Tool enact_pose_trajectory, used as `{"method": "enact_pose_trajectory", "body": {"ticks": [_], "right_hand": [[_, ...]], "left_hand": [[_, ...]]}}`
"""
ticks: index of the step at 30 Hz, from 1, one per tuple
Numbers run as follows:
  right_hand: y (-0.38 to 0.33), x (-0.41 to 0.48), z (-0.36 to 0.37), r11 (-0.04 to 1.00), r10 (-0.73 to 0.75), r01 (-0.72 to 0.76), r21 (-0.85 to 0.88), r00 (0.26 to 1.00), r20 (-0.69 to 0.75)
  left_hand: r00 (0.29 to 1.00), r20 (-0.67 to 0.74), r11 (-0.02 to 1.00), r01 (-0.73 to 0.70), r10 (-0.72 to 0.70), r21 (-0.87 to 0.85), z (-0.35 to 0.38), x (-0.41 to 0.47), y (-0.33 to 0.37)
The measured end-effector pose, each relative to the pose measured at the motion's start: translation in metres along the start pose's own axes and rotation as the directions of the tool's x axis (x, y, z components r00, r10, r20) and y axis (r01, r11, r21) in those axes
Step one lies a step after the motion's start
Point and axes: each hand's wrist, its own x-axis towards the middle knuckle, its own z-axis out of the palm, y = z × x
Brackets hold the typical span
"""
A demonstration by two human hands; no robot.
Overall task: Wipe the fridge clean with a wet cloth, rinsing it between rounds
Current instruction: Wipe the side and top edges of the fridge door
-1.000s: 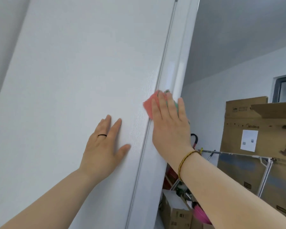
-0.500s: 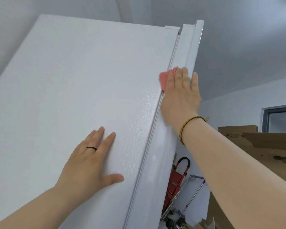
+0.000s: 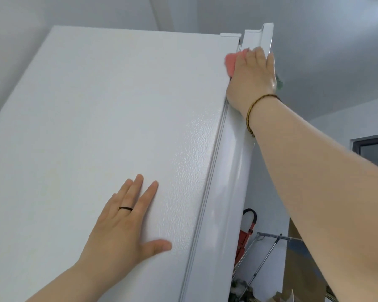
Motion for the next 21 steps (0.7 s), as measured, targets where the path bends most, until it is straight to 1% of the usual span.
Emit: {"method": "enact_pose_trajectory", "body": {"ticks": [4, 6, 8, 9, 11, 13, 16, 19, 21], "right_hand": [[-0.001, -0.049, 0.007, 0.994, -0.105, 0.104, 0.028, 0.994, 0.013], [0.001, -0.078, 0.010, 0.984, -0.173, 0.170, 0.061, 0.984, 0.049], [0.003, -0.107, 0.015, 0.967, -0.240, 0.231, 0.108, 0.968, 0.080], [0.004, -0.124, 0.020, 0.956, -0.265, 0.259, 0.139, 0.964, 0.033], [0.001, -0.153, 0.030, 0.937, -0.316, 0.328, 0.123, 0.943, -0.108], [0.001, -0.185, 0.044, 0.904, -0.359, 0.389, 0.176, 0.916, -0.179], [0.000, -0.233, 0.053, 0.841, -0.435, 0.470, 0.268, 0.882, -0.181], [-0.002, -0.273, 0.059, 0.771, -0.535, 0.547, 0.326, 0.834, -0.134], [-0.006, -0.298, 0.062, 0.736, -0.580, 0.571, 0.364, 0.809, -0.099]], "left_hand": [[0.991, -0.131, 0.999, 0.003, 0.003, 0.041, 0.005, 0.000, 0.001], [0.989, -0.148, 1.000, 0.025, -0.023, 0.015, 0.007, -0.006, 0.004], [0.993, -0.107, 0.999, 0.042, -0.044, -0.019, 0.014, -0.019, 0.007], [0.996, -0.081, 0.999, 0.032, -0.035, -0.031, 0.016, -0.028, 0.007], [0.997, -0.083, 0.999, 0.001, -0.003, -0.032, 0.019, -0.043, 0.006], [0.997, -0.072, 1.000, -0.008, 0.006, -0.030, 0.021, -0.053, 0.005], [0.999, -0.021, 0.998, 0.024, -0.026, -0.054, 0.018, -0.056, 0.008], [0.997, 0.044, 0.980, 0.074, -0.067, -0.185, 0.012, -0.058, 0.013], [0.994, 0.083, 0.967, 0.083, -0.065, -0.241, 0.012, -0.059, 0.014]]}}
